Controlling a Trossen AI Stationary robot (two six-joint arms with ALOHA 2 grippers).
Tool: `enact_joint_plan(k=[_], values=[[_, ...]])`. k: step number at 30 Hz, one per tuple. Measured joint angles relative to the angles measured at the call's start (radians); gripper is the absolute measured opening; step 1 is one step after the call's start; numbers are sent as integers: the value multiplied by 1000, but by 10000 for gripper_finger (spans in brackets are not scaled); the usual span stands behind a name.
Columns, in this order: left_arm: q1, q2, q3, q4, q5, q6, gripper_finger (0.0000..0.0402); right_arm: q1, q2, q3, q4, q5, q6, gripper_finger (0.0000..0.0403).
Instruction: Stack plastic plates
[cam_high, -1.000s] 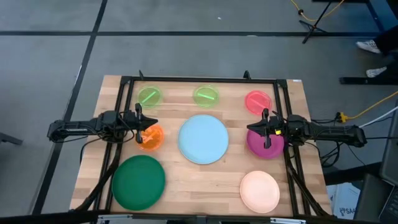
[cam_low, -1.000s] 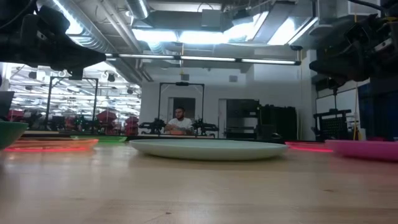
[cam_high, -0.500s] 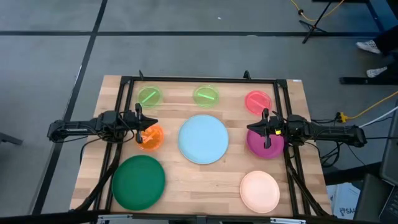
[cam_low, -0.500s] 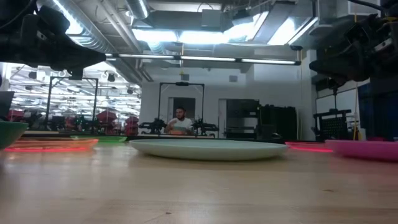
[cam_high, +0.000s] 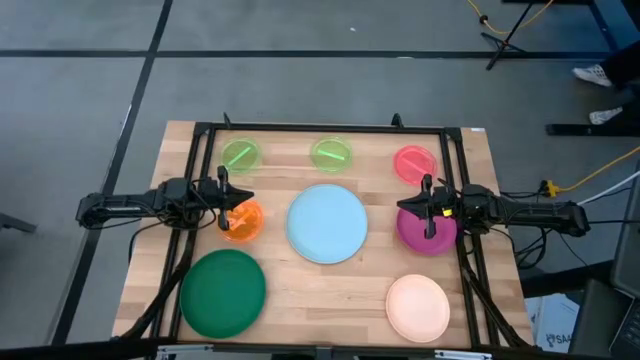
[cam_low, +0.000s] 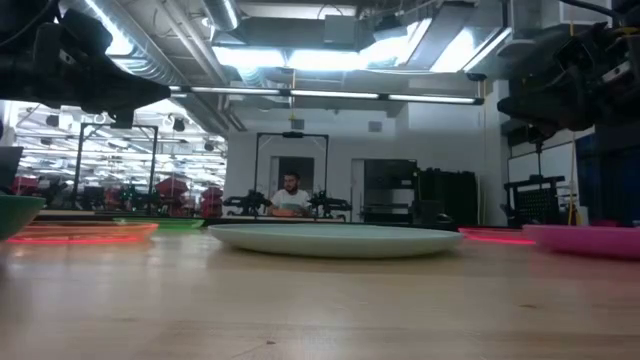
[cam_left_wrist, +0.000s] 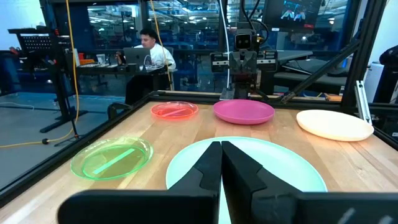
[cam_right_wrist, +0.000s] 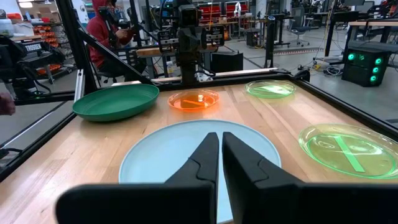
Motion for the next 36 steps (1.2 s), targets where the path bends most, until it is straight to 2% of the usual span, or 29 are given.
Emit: enact_joint_plan(k=[13, 18, 27, 36], values=[[0, 0, 0, 0, 0, 0, 5, 0, 0, 0, 3, 2, -1, 17], [0, 0, 0, 0, 0, -5, 5, 0, 0, 0, 11, 110, 7, 17], [0, 0, 0, 55, 3, -15, 5, 0, 0, 0, 23, 151, 26, 17], [0, 0, 0, 104, -187, 6, 5, 0, 45, 0, 40, 235, 57, 17]])
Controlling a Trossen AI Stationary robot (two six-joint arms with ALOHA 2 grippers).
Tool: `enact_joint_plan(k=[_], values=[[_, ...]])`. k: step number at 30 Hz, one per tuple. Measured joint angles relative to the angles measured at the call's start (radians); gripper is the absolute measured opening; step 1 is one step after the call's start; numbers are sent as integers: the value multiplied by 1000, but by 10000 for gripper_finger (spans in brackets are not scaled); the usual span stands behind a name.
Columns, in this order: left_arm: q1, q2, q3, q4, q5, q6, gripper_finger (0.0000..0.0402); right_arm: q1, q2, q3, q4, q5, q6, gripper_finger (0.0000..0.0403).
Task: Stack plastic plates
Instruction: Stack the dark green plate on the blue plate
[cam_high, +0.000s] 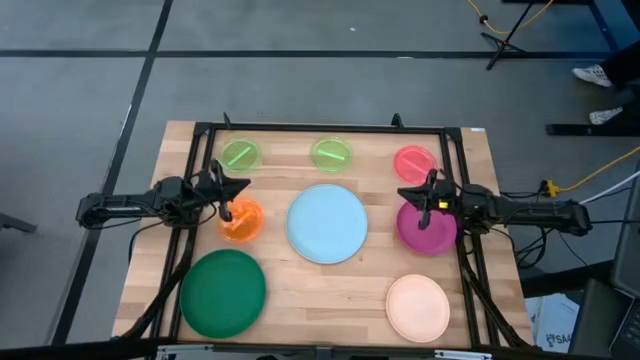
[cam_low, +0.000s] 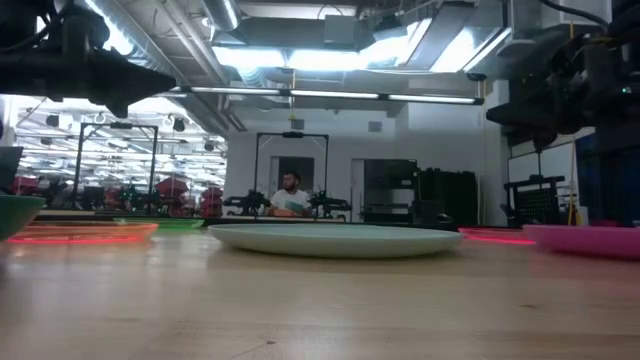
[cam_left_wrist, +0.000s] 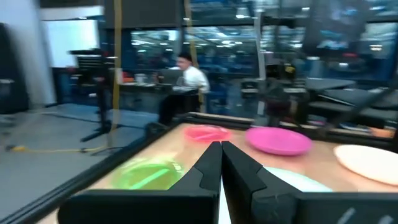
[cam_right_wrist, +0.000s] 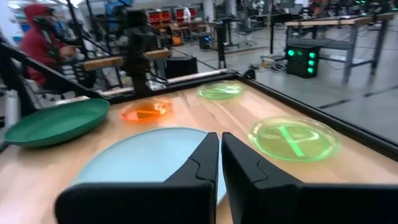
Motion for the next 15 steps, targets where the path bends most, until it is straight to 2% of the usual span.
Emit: enact_joint_plan(k=[2, 6, 15], values=[[0, 0, 0, 0, -30, 41, 5, 0, 39, 0, 34, 18, 0, 17], [0, 0, 0, 7, -19, 70, 5, 0, 141, 6, 163, 19, -10, 17], [0, 0, 0, 10, -12, 73, 5, 0, 476, 128, 242, 11, -28, 17]])
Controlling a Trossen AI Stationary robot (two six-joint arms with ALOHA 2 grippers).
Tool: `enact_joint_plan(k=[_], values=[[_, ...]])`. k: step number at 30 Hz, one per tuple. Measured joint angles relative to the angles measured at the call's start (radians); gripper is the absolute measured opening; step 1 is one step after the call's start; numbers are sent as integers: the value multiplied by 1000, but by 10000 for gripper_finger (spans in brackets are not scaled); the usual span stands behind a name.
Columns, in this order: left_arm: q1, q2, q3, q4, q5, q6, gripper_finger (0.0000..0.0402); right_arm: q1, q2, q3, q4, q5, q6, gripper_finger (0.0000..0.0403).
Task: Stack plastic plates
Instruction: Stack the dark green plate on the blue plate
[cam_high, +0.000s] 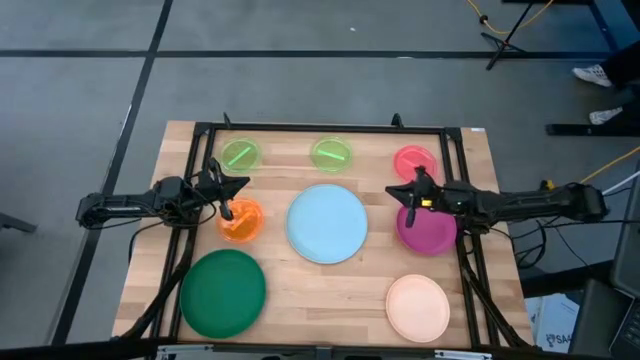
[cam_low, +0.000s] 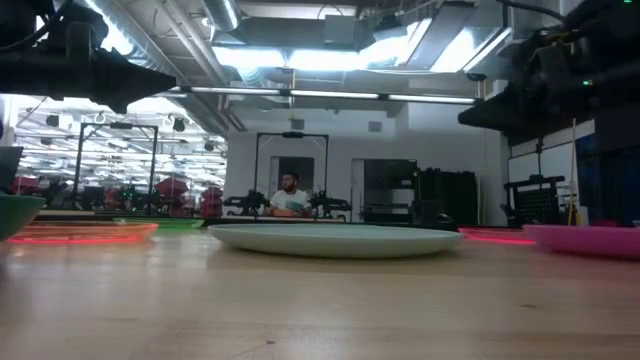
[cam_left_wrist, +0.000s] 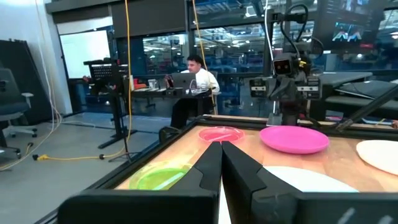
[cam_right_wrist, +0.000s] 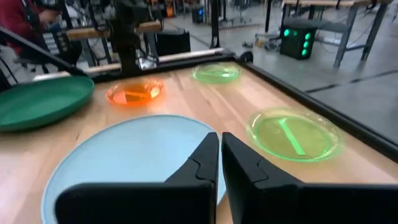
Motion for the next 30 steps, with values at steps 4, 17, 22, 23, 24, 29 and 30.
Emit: enact_joint_plan(k=[4, 17, 22, 23, 24, 29, 30], values=[[0, 0, 0, 0, 3, -5, 5, 0, 142, 51, 67, -11, -5, 17], [0, 0, 0, 94, 23, 79, 4, 1, 610, 307, 118, -115, -33, 17], [0, 0, 0, 92, 13, 114, 5, 1, 788, 449, 121, -202, -32, 17], [0, 0, 0, 95, 10, 138, 4, 2, 820, 481, 121, -220, -32, 17], [0, 0, 0, 96, 10, 160, 4, 2, 852, 512, 123, -241, -31, 17], [0, 0, 0, 89, 22, 176, 5, 28, 982, 658, 113, -274, -34, 17], [0, 0, 0, 86, 22, 176, 5, 36, 1004, 684, 113, -273, -35, 17]])
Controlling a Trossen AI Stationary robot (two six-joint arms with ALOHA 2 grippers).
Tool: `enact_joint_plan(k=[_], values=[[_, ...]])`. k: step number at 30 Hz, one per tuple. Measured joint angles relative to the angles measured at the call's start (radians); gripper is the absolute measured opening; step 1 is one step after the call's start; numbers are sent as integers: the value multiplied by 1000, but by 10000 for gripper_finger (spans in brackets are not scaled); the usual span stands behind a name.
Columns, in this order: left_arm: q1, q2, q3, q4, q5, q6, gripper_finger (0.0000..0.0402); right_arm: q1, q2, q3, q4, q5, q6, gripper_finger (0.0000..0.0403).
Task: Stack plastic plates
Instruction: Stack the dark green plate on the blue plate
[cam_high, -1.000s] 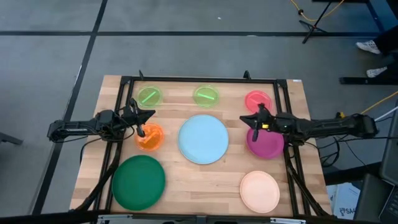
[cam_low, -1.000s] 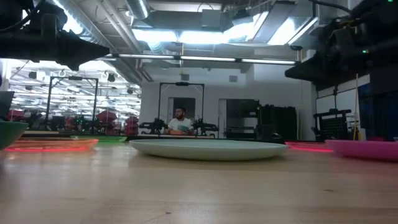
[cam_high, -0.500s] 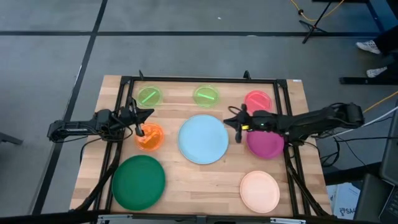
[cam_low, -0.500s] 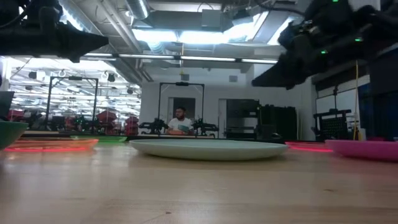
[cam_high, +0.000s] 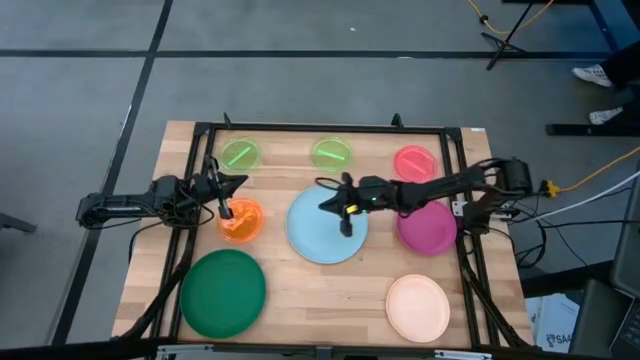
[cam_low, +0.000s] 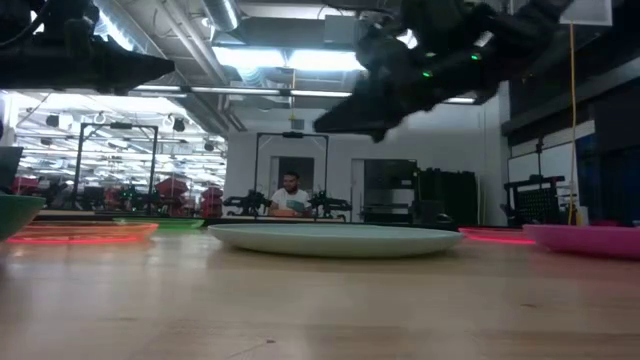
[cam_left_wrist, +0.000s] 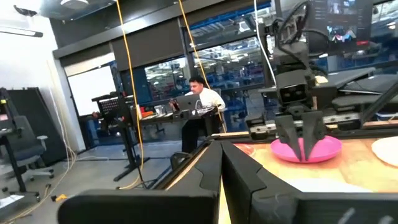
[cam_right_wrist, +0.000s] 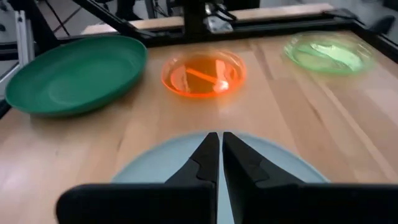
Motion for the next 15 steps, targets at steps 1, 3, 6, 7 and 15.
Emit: enact_joint_plan(k=[1, 3, 6, 7, 15], values=[[0, 0, 0, -4, 1, 0, 4, 7, 18, 26, -4, 0, -1, 17], [0, 0, 0, -3, 0, 1, 5, 18, 56, 76, -22, 0, -1, 17], [0, 0, 0, 7, 1, 5, 5, 32, 105, 143, -43, -3, -1, 17], [0, 0, 0, 10, 1, 5, 5, 38, 124, 166, -42, -2, 3, 17], [0, 0, 0, 1, 1, -22, 5, 96, 266, 335, -41, -47, 71, 17]])
